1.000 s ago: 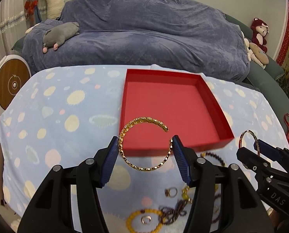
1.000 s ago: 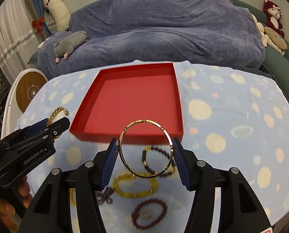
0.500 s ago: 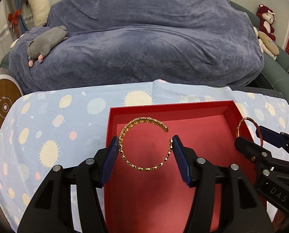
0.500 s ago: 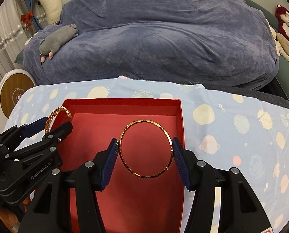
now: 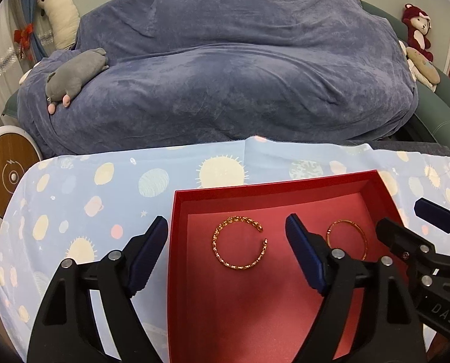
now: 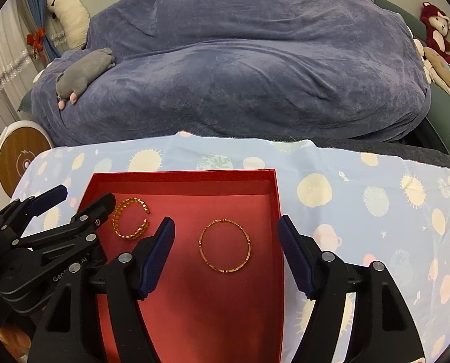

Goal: Organize jewelry
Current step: 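Carry both bangles into the red box and open both tools, then withdraw both tools from the red box toward the jewelry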

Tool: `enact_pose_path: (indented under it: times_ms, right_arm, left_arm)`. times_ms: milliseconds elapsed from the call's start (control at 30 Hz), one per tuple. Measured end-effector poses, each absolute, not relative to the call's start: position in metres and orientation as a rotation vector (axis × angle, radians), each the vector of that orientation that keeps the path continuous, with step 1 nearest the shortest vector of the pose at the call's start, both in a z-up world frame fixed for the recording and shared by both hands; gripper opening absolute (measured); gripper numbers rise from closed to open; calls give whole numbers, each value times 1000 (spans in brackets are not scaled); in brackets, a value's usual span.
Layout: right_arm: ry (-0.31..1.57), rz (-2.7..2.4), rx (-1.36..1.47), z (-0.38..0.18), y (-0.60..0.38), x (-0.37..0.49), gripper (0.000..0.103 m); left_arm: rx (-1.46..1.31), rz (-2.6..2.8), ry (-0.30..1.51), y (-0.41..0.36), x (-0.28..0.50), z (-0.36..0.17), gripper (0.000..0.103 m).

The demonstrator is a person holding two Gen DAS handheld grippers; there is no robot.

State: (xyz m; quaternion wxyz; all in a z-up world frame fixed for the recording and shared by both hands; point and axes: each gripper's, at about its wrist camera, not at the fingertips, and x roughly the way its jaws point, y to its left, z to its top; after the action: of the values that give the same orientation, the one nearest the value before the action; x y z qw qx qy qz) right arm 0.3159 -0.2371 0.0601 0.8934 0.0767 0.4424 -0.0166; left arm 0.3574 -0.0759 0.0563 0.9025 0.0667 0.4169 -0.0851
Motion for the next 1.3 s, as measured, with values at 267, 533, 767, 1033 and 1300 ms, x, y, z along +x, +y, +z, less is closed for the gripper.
enact_pose_path:
  times_ms: [267, 533, 767, 1033, 1300]
  right_arm:
    - [867, -25, 156, 95, -234, 241, 71]
    - [879, -53, 78, 93, -215, 138, 72]
    - [952, -83, 101, 61, -200, 44, 72]
    - [1024, -82, 131, 21, -185, -21, 72]
    - [1011, -103, 127, 16, -185, -27, 72]
  left_arm:
    - [74, -195, 837, -51, 295, 84, 77]
    - [67, -180, 863, -16, 203, 82, 77]
    - [76, -174, 922, 2, 121, 56, 77]
    - [24, -150, 1004, 19, 55, 17, 77]
    - [25, -123, 1000, 28, 34, 4, 77]
